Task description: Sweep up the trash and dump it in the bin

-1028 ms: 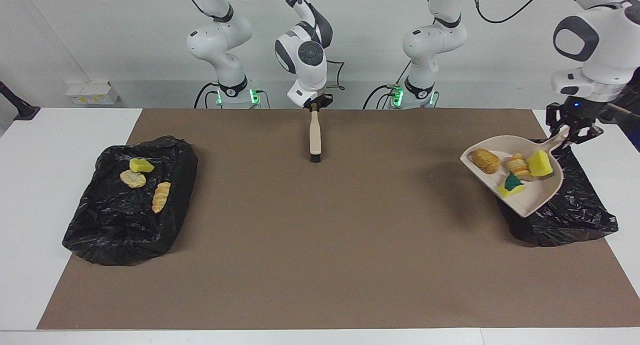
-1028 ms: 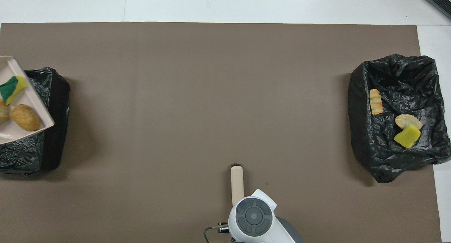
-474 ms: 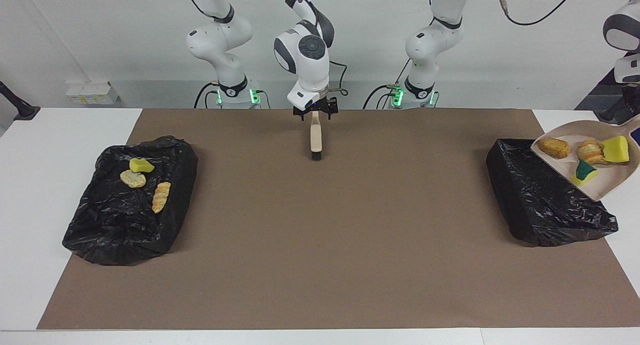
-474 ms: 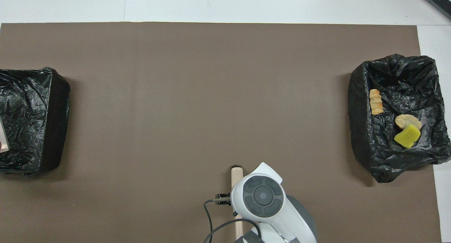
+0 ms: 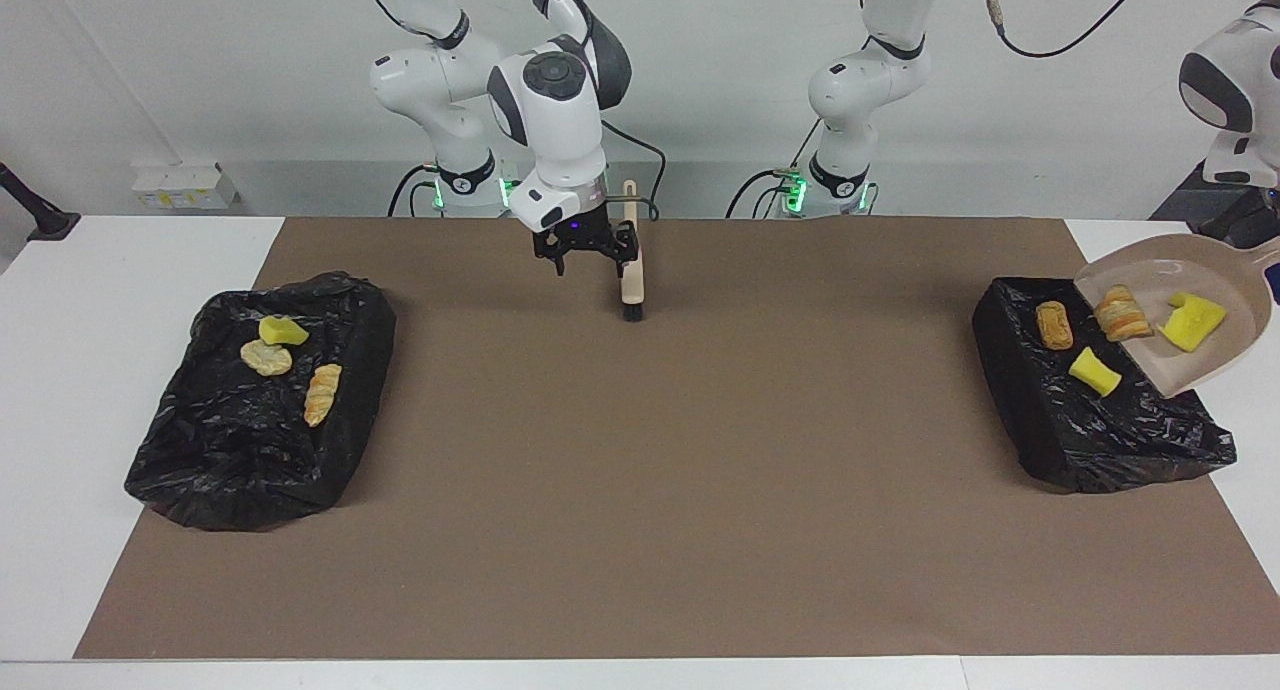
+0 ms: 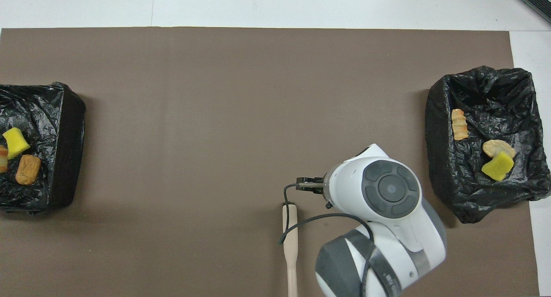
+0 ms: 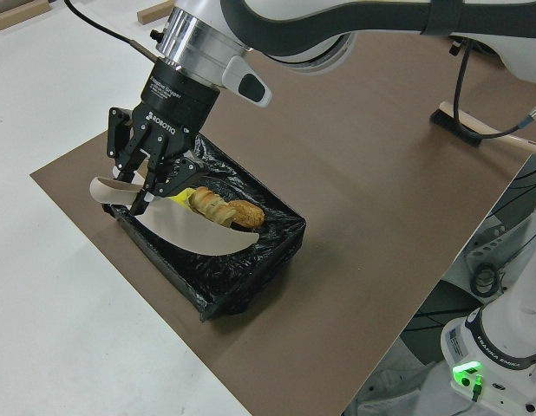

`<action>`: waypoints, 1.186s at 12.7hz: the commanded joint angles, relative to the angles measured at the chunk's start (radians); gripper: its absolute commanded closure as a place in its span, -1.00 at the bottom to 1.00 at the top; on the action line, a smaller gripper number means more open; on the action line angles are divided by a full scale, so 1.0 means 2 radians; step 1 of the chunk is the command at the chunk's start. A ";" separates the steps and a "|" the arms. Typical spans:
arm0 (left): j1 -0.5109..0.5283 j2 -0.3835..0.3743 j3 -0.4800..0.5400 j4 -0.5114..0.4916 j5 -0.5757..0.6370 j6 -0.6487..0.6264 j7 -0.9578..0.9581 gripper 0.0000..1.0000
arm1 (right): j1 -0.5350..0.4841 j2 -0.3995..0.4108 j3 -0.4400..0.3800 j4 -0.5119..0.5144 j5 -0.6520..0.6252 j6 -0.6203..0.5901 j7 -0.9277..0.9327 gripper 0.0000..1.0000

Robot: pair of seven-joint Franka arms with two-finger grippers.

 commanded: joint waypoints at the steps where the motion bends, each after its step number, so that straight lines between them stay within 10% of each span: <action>1: -0.022 -0.012 0.005 -0.001 0.045 -0.034 -0.032 1.00 | -0.051 0.008 0.003 0.045 -0.032 -0.014 -0.022 -1.00; 7: -0.057 -0.059 -0.003 0.000 0.082 -0.096 -0.040 1.00 | -0.127 0.001 -0.058 0.154 -0.030 -0.121 -0.147 -1.00; 15: -0.135 -0.068 -0.004 -0.029 -0.195 -0.164 -0.267 1.00 | -0.128 -0.023 -0.134 0.246 -0.022 -0.254 -0.259 -1.00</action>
